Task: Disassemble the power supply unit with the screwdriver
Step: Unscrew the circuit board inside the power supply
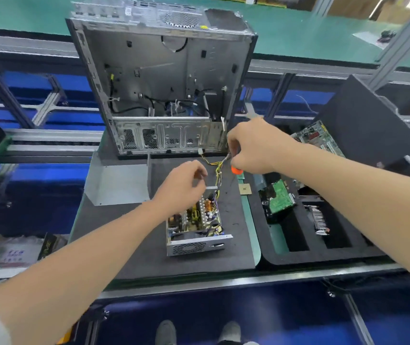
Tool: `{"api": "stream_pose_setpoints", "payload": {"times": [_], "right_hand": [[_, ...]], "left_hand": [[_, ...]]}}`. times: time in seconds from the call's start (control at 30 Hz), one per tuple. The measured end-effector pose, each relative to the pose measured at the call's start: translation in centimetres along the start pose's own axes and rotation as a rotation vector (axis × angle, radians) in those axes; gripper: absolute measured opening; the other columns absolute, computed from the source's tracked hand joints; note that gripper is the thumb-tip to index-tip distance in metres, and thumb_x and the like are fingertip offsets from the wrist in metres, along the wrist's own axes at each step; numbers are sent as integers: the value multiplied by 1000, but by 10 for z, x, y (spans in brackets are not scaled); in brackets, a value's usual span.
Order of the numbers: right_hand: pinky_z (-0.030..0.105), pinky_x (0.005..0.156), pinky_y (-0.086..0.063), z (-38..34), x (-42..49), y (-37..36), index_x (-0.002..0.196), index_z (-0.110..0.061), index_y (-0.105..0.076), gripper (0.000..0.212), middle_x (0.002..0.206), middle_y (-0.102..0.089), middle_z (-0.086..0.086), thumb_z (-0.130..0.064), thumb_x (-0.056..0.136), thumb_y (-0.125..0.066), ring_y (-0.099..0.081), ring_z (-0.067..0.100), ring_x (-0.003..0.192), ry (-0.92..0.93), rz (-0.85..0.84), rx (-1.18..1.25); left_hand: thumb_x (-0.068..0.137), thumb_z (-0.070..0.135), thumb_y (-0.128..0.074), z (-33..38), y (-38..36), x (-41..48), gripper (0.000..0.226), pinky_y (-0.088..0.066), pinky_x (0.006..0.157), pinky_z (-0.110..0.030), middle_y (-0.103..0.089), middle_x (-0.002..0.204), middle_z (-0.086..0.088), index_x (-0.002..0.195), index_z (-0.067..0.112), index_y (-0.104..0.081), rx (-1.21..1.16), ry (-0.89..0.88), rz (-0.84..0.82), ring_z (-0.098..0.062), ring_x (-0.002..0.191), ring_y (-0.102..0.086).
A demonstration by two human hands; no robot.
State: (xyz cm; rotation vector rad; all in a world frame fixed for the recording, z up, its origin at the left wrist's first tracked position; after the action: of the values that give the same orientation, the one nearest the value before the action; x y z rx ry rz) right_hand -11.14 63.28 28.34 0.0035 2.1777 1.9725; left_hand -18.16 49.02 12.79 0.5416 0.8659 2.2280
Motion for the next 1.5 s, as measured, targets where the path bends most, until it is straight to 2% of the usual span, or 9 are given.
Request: {"api": "stream_pose_setpoints", "payload": {"times": [0.2,0.33,0.5,0.6,0.73,0.93,1.17,1.37,1.5], "right_hand": [[40,76,-59,54,-7,-29,73,-24,-56,11,93,-64,5,-15,77,-61,-64,31,87,-31,-90,67],[35,65,-53,88,-8,-43,71,-25,-54,15,91,-63,4,-14,76,-62,-64,30,84,-32,-107,119],[26,52,-39,121,-11,-53,70,-26,-53,19,88,-59,2,-11,77,-62,-60,22,70,-36,-123,148],[27,53,-42,131,-12,-58,73,-23,-55,16,87,-59,2,-10,78,-63,-62,23,70,-34,-133,167],[32,62,-52,133,-13,-65,76,-24,-58,13,93,-60,2,-12,79,-62,-64,27,80,-11,-139,206],[35,68,-59,132,-13,-60,88,-19,-66,10,105,-64,0,-13,81,-64,-67,29,83,59,-127,230],[35,65,-59,113,-8,-47,84,-18,-68,9,85,-69,0,-12,76,-70,-67,24,76,103,-77,278],[38,68,-60,88,5,-56,87,-14,-68,9,94,-66,5,-13,80,-73,-67,28,83,105,-36,340],[40,70,-60,77,17,-61,88,-15,-65,9,96,-63,6,-15,82,-71,-67,29,84,96,-48,332]], "left_hand": [[108,55,-39,18,-46,62,65,-48,77,-36,-64,87,-23,78,2,-63,266,383,-418,-36,88,-63],[99,48,-65,24,-74,79,53,-49,74,-38,-62,93,-31,88,-3,-64,324,419,-514,-37,86,-63],[94,33,-73,17,-81,65,7,-47,70,-35,-67,87,16,91,29,-67,328,274,-368,-17,86,-63],[87,39,-77,24,-79,55,18,-38,62,-24,-62,74,34,83,49,-62,325,193,-351,8,73,-58],[73,33,-87,36,-77,46,31,-43,70,-29,-64,84,16,68,47,-60,216,77,-270,-3,73,-58],[81,33,-89,38,-63,37,39,-42,92,-40,-58,96,6,63,25,-55,170,234,-32,-19,92,-59],[96,22,-62,32,-43,14,40,-51,74,-45,-62,74,-25,72,-9,-63,186,442,220,-37,73,-59],[96,21,-64,26,-43,4,37,-38,67,-38,-56,65,-12,67,-2,-56,121,432,315,-22,68,-53],[87,32,-72,17,-35,3,21,-36,94,-41,-63,75,4,84,17,-57,134,502,435,-18,80,-56]]}}
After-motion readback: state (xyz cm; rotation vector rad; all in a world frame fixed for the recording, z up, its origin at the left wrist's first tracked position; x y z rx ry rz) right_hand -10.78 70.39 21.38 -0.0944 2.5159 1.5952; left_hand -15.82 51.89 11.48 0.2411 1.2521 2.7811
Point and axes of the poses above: each hand's wrist, its own x-axis towards the middle knuckle, its own y-axis out of the back of the hand, z = x × y, the point moved 4 cm from there along x, towards the middle knuckle
